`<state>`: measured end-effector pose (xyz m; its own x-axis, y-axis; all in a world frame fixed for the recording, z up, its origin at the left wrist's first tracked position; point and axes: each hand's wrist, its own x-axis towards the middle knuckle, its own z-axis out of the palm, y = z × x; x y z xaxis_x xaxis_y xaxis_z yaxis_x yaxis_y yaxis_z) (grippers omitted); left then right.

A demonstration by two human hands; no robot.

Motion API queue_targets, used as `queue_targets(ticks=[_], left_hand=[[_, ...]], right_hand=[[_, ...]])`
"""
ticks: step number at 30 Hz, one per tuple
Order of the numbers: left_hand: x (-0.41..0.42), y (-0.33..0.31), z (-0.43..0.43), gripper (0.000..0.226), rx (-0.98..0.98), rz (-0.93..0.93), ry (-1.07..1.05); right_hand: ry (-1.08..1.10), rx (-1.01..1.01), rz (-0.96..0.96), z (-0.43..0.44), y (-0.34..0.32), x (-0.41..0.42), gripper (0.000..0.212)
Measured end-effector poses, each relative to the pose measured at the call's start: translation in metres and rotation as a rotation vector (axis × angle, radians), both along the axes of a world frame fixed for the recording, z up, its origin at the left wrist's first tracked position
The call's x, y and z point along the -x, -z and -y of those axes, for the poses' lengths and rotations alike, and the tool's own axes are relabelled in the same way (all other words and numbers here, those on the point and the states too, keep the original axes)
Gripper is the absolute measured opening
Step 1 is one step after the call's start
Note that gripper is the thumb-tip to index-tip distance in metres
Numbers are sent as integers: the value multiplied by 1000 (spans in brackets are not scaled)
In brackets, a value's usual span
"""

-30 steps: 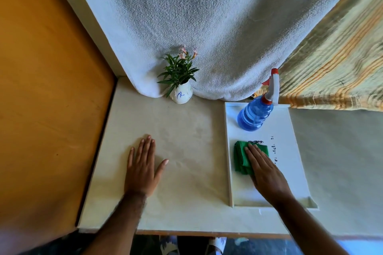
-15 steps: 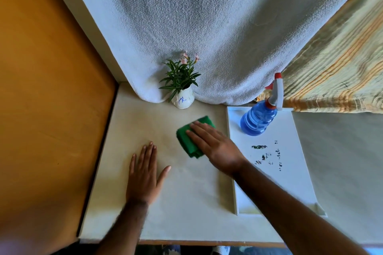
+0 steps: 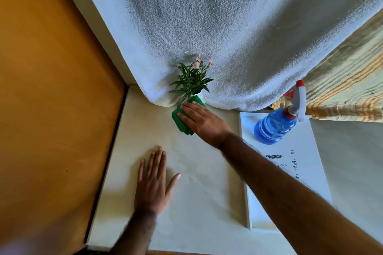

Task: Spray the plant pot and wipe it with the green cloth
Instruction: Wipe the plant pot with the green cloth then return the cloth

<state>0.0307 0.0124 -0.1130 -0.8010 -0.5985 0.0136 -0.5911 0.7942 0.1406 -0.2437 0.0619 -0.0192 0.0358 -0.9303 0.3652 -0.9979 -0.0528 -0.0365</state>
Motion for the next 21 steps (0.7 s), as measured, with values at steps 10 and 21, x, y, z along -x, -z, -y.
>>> queue_targets(ticks=[10,21], left_hand=[[-1,-2,-1,87,27,-10,7],[-1,-1,-1,86,41,-35,13]], right_hand=[[-15,-13,130,3,15,3,40],[55,-116,409,0,21,-11,52]])
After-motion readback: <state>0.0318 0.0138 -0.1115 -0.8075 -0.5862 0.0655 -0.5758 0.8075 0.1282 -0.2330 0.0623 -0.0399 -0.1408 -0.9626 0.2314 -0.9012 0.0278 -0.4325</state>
